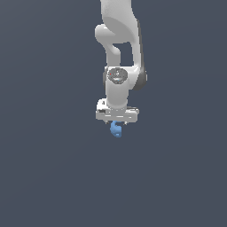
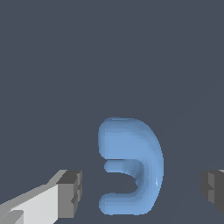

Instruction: Pick up the object and move it to a goal position.

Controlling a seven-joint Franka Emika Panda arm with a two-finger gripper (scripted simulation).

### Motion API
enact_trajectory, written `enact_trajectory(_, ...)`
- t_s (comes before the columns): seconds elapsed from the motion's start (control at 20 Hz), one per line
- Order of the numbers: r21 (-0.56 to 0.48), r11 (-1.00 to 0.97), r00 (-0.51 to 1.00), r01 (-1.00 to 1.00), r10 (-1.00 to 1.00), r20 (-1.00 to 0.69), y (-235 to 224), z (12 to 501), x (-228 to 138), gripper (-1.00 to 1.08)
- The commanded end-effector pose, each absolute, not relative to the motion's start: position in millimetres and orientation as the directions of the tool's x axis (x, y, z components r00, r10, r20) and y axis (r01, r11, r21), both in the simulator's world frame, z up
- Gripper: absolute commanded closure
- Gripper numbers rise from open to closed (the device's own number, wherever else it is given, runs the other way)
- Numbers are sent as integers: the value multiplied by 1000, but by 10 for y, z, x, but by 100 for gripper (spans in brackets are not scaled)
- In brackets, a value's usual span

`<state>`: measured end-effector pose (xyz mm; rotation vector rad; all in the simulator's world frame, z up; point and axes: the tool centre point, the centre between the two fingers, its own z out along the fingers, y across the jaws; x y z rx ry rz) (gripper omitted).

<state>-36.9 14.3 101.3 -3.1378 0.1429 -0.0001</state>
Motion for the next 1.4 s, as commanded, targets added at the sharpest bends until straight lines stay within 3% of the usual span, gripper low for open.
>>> enact_trajectory(0.0,0,-996,996,-91,-91,-1,144,936,-376,-92)
enact_trajectory(0.6,0,-996,996,-92,-92,0,146,548,-380,-92)
enact_trajectory(0.65,0,-996,996,-92,-92,0,146,548,-380,108)
enact_trajectory(1.35,0,-996,996,-92,-92,0,132,587,-391,108)
